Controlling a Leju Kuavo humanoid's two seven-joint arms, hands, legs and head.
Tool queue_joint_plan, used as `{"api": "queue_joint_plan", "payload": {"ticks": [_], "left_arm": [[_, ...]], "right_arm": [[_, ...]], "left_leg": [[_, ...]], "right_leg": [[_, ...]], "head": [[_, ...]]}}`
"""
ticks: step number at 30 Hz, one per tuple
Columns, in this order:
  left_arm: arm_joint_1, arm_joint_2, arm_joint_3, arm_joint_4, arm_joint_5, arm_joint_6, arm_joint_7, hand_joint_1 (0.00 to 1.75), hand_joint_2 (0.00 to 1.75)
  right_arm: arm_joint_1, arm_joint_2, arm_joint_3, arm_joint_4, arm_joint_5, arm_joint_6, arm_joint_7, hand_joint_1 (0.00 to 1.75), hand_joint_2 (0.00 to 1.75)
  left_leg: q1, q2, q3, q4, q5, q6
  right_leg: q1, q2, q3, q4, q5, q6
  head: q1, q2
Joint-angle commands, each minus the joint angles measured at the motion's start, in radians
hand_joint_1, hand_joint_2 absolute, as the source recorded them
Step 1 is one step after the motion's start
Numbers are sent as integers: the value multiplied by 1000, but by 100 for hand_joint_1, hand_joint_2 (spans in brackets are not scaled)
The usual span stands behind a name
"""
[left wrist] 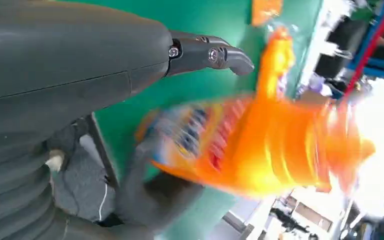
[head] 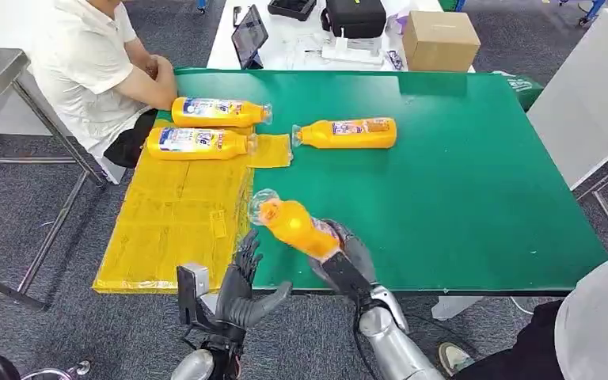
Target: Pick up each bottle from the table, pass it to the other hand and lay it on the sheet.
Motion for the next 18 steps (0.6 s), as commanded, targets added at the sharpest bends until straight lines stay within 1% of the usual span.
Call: {"api": "queue_joint_plan", "payload": {"ticks": [1,6,8,9,10,15,16,17,18], "left_arm": [[-66,11,-14,70,-32,34,-11,0,175],[-73,0,19,84,-17,46,-10,0,175],[-71,-6,37,90,41,8,20,0,175],[-70,-7,44,90,57,2,21,0,175],[-70,-7,48,90,62,3,18,0,175],[-80,-11,63,70,81,7,-9,0,175],[-83,-10,64,64,82,6,-11,5,175],[-84,-7,61,53,80,3,-18,168,175],[-84,-7,61,53,80,3,-18,175,175]], "right_arm": [[8,36,214,12,23,1,-13,175,175],[33,23,299,-48,23,2,-6,175,175],[35,13,332,-71,42,-19,-2,175,175],[34,11,342,-76,45,-24,0,175,175],[34,10,347,-82,45,-27,1,175,175],[31,4,377,-102,38,-32,11,175,175],[29,3,382,-102,29,-28,13,175,175],[25,0,389,-99,22,-34,16,175,175],[25,0,389,-99,22,-34,16,175,175]], "left_leg": [[0,1,1,-1,0,2],[0,0,-1,0,0,1],[0,-2,-2,-1,1,1],[0,-2,0,-2,1,3],[0,0,-2,-1,0,1],[0,0,-2,0,0,2],[0,-1,-3,0,0,1],[-1,-1,-4,0,1,1],[0,-2,-3,0,0,1]], "right_leg": [[1,-1,1,-1,0,-3],[1,-2,0,-1,0,-2],[0,-4,0,-1,0,-2],[1,-5,2,-2,0,-4],[0,-2,-1,-1,0,-2],[1,-3,-1,-1,0,-3],[0,-3,-2,0,0,-2],[0,-4,-3,0,0,-1],[1,-4,-2,0,0,-2]], "head": [[0,0],[0,0],[0,0],[0,0],[0,0],[1,0],[0,0],[0,0],[1,0]]}}
